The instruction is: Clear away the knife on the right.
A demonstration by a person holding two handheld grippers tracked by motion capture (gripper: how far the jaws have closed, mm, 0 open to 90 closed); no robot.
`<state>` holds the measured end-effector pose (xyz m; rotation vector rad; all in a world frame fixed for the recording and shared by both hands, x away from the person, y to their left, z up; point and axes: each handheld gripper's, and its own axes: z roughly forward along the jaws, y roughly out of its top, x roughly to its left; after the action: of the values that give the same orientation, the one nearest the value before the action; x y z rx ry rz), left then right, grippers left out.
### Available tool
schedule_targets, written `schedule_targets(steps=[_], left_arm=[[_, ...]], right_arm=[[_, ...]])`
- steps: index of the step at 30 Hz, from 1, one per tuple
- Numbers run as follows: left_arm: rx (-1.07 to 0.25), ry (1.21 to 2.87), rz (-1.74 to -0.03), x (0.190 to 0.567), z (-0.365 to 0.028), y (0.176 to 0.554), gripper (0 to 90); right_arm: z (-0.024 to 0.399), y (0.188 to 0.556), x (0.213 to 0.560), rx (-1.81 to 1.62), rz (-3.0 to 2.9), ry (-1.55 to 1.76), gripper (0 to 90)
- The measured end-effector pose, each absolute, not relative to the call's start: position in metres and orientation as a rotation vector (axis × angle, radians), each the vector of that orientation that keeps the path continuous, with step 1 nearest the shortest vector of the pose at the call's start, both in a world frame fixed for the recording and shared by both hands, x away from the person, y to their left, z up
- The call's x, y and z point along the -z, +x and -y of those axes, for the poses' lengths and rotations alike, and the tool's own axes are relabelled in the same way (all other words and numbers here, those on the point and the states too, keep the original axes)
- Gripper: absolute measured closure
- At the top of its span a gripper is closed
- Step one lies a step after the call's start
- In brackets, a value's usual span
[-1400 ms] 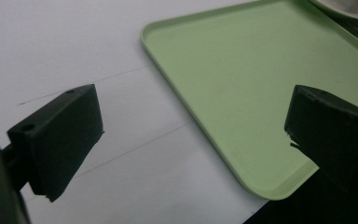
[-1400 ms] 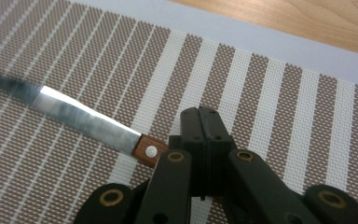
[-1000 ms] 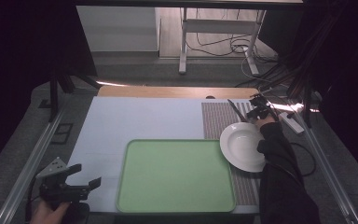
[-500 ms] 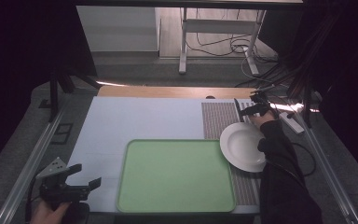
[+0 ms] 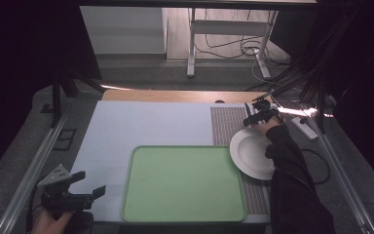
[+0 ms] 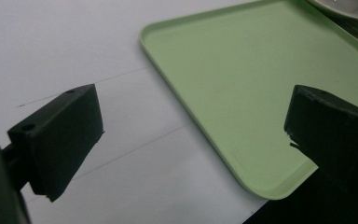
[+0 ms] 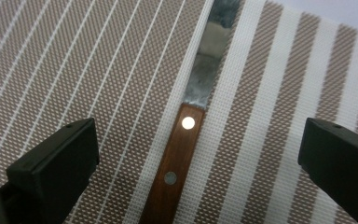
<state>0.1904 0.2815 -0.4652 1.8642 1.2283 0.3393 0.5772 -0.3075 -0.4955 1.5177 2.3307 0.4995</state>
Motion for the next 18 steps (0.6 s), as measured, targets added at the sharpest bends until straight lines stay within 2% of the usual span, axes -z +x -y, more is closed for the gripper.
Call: schedule_targets(steps=[1,2,5,6,9,10,11,18], left_arm=[[-0.339,1.864,-1.229,0.465,-0.281,0.191,4.0],[-0.339,1.864,-1.228,0.465,-0.281,0.191,4.0],[-0.338,1.865,-1.228,0.465,-0.281,0.191,4.0],[-0.338,1.864,-1.229,0.465,-0.282,0.191,4.0],[-0.339,1.865,-1.229,0.465,-0.281,0.191,4.0],[-0.339,1.866,-1.229,0.465,-0.281,0.191,4.0],[-0.339,1.866,-1.229,0.465,-0.281,0.191,4.0],[-0.339,1.863,-1.23,0.465,-0.282,0.19,4.0]], right_arm=[[0.307,0.577,0.498,-0.49,-2.339,1.513,0.0],[0.309,0.578,0.5,-0.469,-2.348,1.508,8.7],[0.312,0.578,0.499,-0.512,-2.36,1.52,25.3],[0.313,0.577,0.497,-0.527,-2.365,1.503,37.0],[0.315,0.576,0.494,-0.544,-2.393,1.464,59.3],[0.316,0.575,0.493,-0.544,-2.4,1.458,69.6],[0.317,0.575,0.492,-0.55,-2.412,1.45,74.8],[0.318,0.575,0.491,-0.531,-2.446,1.415,77.5]])
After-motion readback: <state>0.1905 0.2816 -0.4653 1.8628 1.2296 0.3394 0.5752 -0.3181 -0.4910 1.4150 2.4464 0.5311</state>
